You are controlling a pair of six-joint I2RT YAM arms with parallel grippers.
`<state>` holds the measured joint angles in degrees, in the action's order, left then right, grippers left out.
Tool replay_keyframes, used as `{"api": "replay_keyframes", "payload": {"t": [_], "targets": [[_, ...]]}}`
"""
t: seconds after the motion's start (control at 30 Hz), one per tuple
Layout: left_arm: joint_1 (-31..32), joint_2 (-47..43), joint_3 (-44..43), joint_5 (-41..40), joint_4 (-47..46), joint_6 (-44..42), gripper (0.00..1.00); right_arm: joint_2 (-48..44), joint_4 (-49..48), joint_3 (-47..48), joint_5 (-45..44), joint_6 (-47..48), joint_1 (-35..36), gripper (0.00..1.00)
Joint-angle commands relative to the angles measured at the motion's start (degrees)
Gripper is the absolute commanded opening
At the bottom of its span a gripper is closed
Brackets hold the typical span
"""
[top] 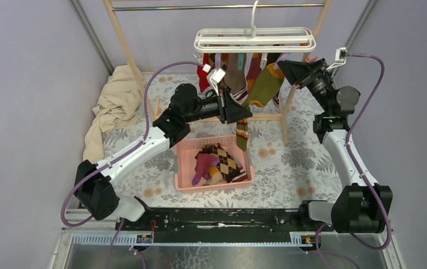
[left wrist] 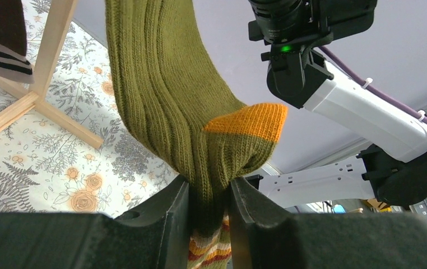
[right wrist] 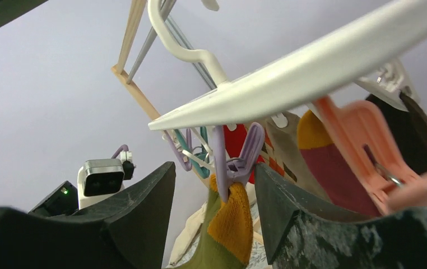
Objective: Remove the socks clipped to the hanger
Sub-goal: Remove the sock from the hanger.
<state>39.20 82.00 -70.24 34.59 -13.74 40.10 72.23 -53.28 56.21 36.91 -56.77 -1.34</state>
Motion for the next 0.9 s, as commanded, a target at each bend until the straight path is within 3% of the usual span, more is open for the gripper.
{"api": "replay_keyframes", "payload": {"t": [0.0, 0.4, 0.87], "targets": [[0.28, 0.50, 0.07, 1.87, -3.33, 0.86, 0.33, -0.01, 2.01, 4.51, -2.81, 5.24, 2.78, 0.61], [0.53, -0.61, 0.45, 2.95, -2.99, 0.76, 0.34, -2.70, 7.34, 2.56, -5.68, 8.89, 2.85, 0.60], [0.53, -0.35, 0.19, 4.38, -2.09, 0.42, 0.34, 2.45, -6.98, 0.77, -3.65, -0.55, 1.71, 0.53]]}}
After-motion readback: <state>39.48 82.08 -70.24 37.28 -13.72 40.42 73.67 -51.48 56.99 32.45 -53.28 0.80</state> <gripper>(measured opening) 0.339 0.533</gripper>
